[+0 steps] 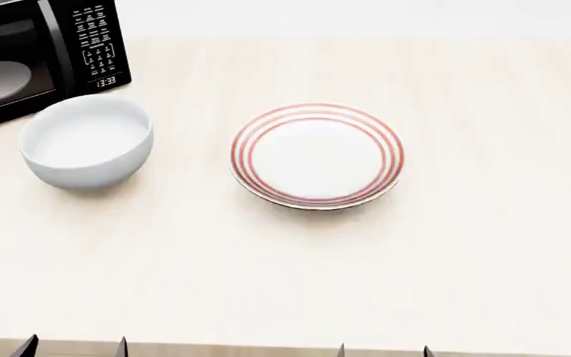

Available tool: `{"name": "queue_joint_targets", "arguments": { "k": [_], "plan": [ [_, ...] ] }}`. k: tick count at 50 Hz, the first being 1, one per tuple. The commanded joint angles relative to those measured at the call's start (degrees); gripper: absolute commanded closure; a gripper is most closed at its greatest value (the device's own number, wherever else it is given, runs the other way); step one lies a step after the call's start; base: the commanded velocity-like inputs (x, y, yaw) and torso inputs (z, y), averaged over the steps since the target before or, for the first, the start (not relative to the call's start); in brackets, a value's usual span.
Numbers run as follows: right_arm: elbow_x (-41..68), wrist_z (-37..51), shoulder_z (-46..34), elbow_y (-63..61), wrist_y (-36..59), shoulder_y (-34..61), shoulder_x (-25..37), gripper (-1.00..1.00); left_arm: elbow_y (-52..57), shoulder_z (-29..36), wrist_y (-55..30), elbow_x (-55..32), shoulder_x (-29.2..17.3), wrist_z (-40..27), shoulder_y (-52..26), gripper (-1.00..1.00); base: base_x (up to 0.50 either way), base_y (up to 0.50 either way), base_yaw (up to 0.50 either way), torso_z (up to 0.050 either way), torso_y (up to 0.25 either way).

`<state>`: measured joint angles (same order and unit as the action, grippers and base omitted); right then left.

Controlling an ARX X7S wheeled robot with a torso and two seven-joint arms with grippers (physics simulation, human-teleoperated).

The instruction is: Pick up the white bowl and put it on the plate.

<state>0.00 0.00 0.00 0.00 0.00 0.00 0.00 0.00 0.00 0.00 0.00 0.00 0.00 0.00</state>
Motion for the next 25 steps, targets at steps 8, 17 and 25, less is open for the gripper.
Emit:
{"name": "queue_joint_targets", "arguments": {
  "k": [8, 17, 25],
  "plan": [
    [2.19, 2.96, -2.68, -0.09, 0.02, -0.01, 2.11, -1.00, -0.15, 2.80, 0.12, -1.53, -2.28, -2.70, -0.01, -1.00, 0.00, 0.00, 0.00, 0.000, 0.000],
    [0.81, 0.96, -0.65, -0.37, 0.09, -0.28, 0.47, -1.00, -0.33, 0.87, -0.36, 1.39, -0.65, -1.74, -0.16, -1.00, 0.00, 0.00, 0.00, 0.000, 0.000],
    [3.17, 2.94, -2.06, -1.74, -0.22, -0.86, 2.23, -1.00, 0.71, 2.66, -1.58, 0.22, -2.23, -3.85, 0.43, -1.00, 0.00, 0.00, 0.00, 0.000, 0.000]
  ]
}}
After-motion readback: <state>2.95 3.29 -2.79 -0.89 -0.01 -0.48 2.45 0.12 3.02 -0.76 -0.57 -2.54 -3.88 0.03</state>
